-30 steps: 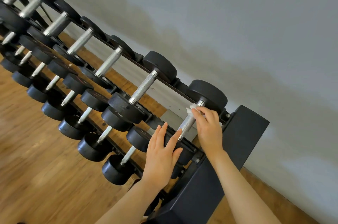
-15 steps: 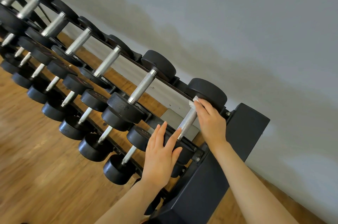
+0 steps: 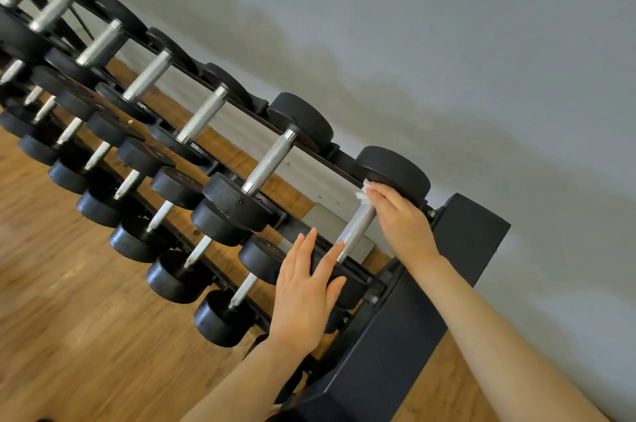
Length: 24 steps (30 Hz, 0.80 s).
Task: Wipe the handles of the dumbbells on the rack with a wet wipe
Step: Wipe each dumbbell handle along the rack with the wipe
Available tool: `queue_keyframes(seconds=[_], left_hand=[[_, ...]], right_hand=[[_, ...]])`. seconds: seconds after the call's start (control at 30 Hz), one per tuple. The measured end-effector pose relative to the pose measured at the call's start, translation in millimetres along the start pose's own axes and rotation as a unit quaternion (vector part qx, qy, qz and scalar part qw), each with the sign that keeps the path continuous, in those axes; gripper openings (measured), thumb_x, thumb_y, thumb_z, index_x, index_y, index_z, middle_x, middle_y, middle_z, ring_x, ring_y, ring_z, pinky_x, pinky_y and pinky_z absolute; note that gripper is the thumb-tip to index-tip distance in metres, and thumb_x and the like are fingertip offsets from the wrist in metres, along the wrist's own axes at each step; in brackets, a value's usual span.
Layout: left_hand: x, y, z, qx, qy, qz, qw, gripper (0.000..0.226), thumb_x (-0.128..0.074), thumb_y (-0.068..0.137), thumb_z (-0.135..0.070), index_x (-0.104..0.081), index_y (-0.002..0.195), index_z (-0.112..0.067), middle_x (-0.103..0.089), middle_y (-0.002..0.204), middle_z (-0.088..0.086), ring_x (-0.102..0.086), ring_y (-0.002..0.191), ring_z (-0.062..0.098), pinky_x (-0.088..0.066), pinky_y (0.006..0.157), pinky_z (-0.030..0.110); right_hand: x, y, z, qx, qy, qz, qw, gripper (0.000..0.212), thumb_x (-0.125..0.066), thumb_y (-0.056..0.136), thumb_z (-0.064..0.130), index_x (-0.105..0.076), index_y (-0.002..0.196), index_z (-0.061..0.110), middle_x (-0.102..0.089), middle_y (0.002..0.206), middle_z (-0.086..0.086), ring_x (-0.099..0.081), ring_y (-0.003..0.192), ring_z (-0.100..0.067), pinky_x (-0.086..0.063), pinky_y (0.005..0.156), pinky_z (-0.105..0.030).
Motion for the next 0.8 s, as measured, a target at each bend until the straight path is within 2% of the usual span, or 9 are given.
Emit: queue_keyframes(seconds=[0.13,0.23,0.33,0.43,0.53,0.67,0.73,0.8], left_hand=[[-1,0,1,-0.002,-0.002,-0.002,1.000,0.049,-0.036,0.097,-0.045,-0.036,0.146,-0.035,-0.024,0.161,0.008,-0.017,0.148,0.031,-0.016,0.113,0.049],[-2,0,1,0.000,-0.002,0.000,1.000,0.049,-0.037,0.097,-0.045,-0.036,0.145,-0.036,-0.024,0.161,0.007,-0.018,0.148,0.031,-0.017,0.113,0.049],[-2,0,1,0.000,-0.001,-0.002,1.000,0.049,-0.036,0.098,-0.046,-0.038,0.145,-0.034,-0.024,0.161,0.007,-0.018,0.148,0.031,-0.016,0.113,0.049],[0,0,0,-0.001,-0.001,0.002,1.000,0.049,-0.036,0.098,-0.046,-0.038,0.146,-0.034,-0.023,0.161,0.007,-0.016,0.149,0.031,-0.014,0.113,0.049],[1,0,0,0.000,-0.004,0.001,1.000,0.048,-0.035,0.097,-0.046,-0.037,0.144,-0.035,-0.024,0.161,0.007,-0.018,0.148,0.031,-0.015,0.113,0.049],[3,0,-1,0.001,-0.007,0.000,1.000,0.050,-0.028,0.097,-0.049,-0.037,0.144,-0.035,-0.025,0.160,0.007,-0.020,0.148,0.032,-0.017,0.112,0.051],[3,0,-1,-0.002,-0.006,-0.001,1.000,0.050,-0.029,0.097,-0.049,-0.038,0.144,-0.035,-0.026,0.160,0.008,-0.020,0.147,0.032,-0.017,0.112,0.052],[3,-1,-1,-0.003,-0.008,-0.002,1.000,0.049,-0.029,0.098,-0.049,-0.038,0.144,-0.035,-0.026,0.160,0.008,-0.020,0.147,0.032,-0.016,0.112,0.051]], right_hand=[[-5,0,5,-0.043,0.020,0.009,0.999,0.048,-0.069,0.080,-0.004,-0.057,0.127,-0.003,-0.058,0.129,-0.018,-0.062,0.111,-0.031,-0.055,0.091,-0.043],[-4,-4,11,-0.014,0.052,0.030,0.998,0.039,-0.059,0.090,0.004,-0.057,0.128,-0.002,-0.057,0.130,-0.017,-0.062,0.113,-0.028,-0.053,0.094,-0.037],[7,4,5,0.012,0.045,0.035,0.998,0.035,-0.049,0.095,0.014,-0.060,0.125,0.001,-0.061,0.125,-0.014,-0.065,0.105,-0.026,-0.058,0.085,-0.036],[8,9,4,-0.018,0.038,0.029,0.999,0.033,-0.054,0.096,0.016,-0.061,0.125,0.002,-0.062,0.125,-0.013,-0.066,0.104,-0.025,-0.058,0.082,-0.034],[1,4,14,0.010,0.052,0.060,0.997,0.039,-0.046,0.099,0.025,-0.057,0.129,0.003,-0.059,0.129,-0.011,-0.066,0.102,-0.022,-0.058,0.078,-0.029],[4,4,5,0.023,-0.005,0.062,0.998,0.044,-0.039,0.098,0.029,-0.057,0.130,0.006,-0.058,0.130,-0.010,-0.069,0.091,-0.021,-0.060,0.066,-0.028],[3,3,5,0.004,0.007,0.052,0.999,0.044,-0.038,0.098,0.030,-0.056,0.132,0.006,-0.057,0.132,-0.010,-0.068,0.098,-0.021,-0.060,0.069,-0.028],[0,-1,12,0.020,0.034,0.062,0.997,0.046,-0.034,0.101,0.033,-0.055,0.133,0.008,-0.056,0.134,-0.006,-0.066,0.103,-0.018,-0.057,0.074,-0.023]])
Point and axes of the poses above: each hand's wrist, its own y-axis towards the middle knuckle, its own x-axis out of the back of the hand, z = x × y, the point moved 1 cm from there along y, towards the middle knuckle
